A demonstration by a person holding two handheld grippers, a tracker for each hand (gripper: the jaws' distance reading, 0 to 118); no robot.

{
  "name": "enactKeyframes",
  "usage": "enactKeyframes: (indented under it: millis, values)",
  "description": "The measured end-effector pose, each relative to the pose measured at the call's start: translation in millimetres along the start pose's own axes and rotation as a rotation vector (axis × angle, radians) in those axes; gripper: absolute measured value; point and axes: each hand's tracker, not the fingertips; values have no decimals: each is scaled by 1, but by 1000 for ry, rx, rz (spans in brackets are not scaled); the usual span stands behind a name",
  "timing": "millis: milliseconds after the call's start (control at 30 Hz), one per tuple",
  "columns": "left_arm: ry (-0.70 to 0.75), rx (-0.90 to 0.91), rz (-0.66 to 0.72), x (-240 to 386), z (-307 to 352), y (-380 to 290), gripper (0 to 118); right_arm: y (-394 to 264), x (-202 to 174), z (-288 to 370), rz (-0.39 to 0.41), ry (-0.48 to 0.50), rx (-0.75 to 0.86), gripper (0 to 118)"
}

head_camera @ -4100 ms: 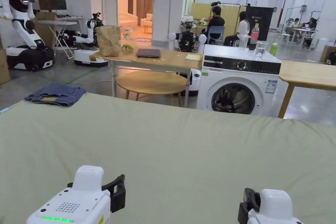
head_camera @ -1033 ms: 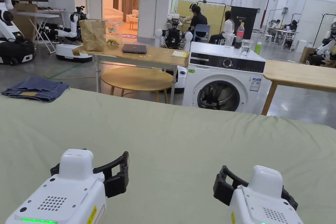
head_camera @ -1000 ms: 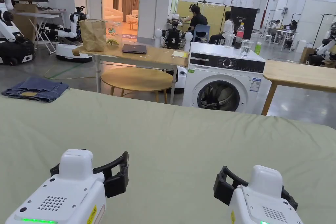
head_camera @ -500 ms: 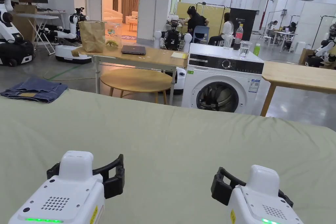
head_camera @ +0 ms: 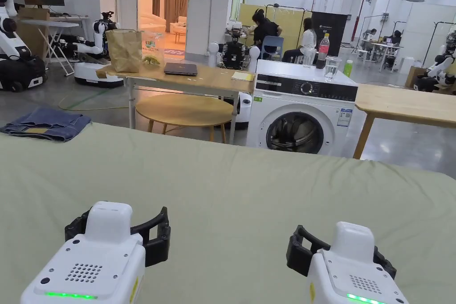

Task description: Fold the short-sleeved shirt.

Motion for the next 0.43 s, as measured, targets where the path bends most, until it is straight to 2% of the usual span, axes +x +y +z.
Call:
enactKeyframes:
  millis: [267,300,433]
  values:
    - [-2,-14,-13,-1,-4,0,89,-2,5,-4,15,4,3,100]
    - [-2,-16,-13,-2,-4,0,89,-3,8,-5,19,31,0,100]
    - [-2,-20,-8,-4,-6,-1,89,-5,10,-8,33,12,-12,100]
